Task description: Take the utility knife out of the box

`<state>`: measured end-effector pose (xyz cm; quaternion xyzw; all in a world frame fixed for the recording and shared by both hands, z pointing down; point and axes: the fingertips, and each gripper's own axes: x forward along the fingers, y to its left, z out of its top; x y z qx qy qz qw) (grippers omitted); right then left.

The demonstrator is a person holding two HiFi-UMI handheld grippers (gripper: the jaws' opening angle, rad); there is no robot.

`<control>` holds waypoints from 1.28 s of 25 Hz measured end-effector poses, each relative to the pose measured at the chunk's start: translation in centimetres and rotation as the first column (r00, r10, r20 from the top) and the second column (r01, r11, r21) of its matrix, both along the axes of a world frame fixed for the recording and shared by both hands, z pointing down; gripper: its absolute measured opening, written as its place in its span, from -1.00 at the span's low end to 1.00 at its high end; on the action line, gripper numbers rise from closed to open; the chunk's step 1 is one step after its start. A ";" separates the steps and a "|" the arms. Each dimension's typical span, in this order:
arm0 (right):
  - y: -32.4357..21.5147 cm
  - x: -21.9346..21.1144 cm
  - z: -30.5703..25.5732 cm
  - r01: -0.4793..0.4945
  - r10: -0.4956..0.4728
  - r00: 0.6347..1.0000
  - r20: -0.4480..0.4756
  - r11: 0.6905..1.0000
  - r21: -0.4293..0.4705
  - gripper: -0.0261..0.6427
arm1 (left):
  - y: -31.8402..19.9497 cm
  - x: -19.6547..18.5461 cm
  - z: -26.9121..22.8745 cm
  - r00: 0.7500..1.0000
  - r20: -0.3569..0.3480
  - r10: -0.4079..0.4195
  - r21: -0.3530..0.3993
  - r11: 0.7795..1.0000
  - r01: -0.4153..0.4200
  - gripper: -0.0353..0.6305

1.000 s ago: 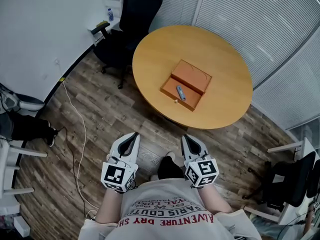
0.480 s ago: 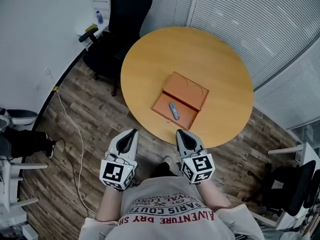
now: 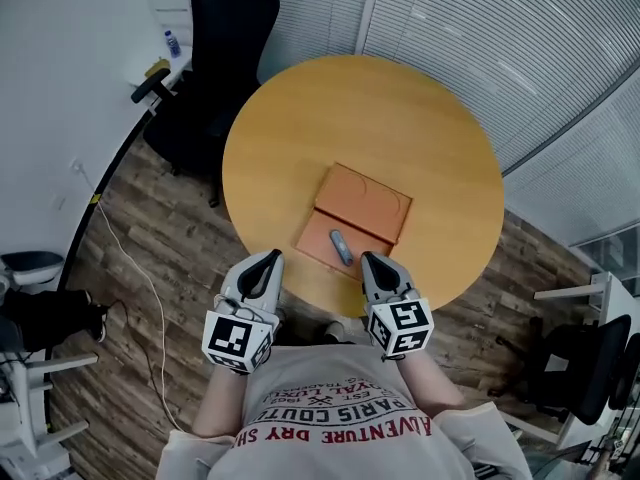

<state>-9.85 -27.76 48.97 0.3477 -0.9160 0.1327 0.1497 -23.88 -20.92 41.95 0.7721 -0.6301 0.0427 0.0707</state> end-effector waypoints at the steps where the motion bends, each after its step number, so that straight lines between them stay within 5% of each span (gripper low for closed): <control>1: -0.5 -0.5 0.2 -0.021 0.021 1.000 -0.001 1.000 -0.004 -0.90 | -0.7 -0.7 0.0 1.000 0.004 0.017 0.000 1.000 -0.017 -0.86; 6: -2.3 -2.3 1.2 -0.143 0.143 0.990 -0.006 0.989 -0.038 -0.90 | -4.6 -3.9 -0.3 0.990 0.021 0.139 -0.002 0.990 -0.139 -0.86; 13: -2.3 -5.2 4.7 -0.176 0.161 0.979 -0.122 0.976 -0.125 -0.90 | -8.2 -5.6 -1.1 0.952 0.050 0.302 0.011 0.953 -0.303 -0.86; 20: -3.6 -6.3 10.0 -0.132 0.077 0.952 -0.298 0.977 -0.170 -0.89 | -10.0 -7.4 2.5 0.926 0.004 0.377 -0.039 0.926 -0.376 -0.86; 28: -4.1 -5.6 16.7 -0.094 -0.072 0.860 -0.505 0.951 -0.296 -0.41 | -11.1 -7.6 5.9 0.896 -0.026 0.444 -0.103 0.890 -0.444 -0.86; 32: -4.7 -4.7 19.0 -0.100 -0.115 0.827 -0.550 0.933 -0.346 -0.36 | -11.9 -7.2 6.9 0.891 -0.035 0.454 -0.124 0.882 -0.454 -0.86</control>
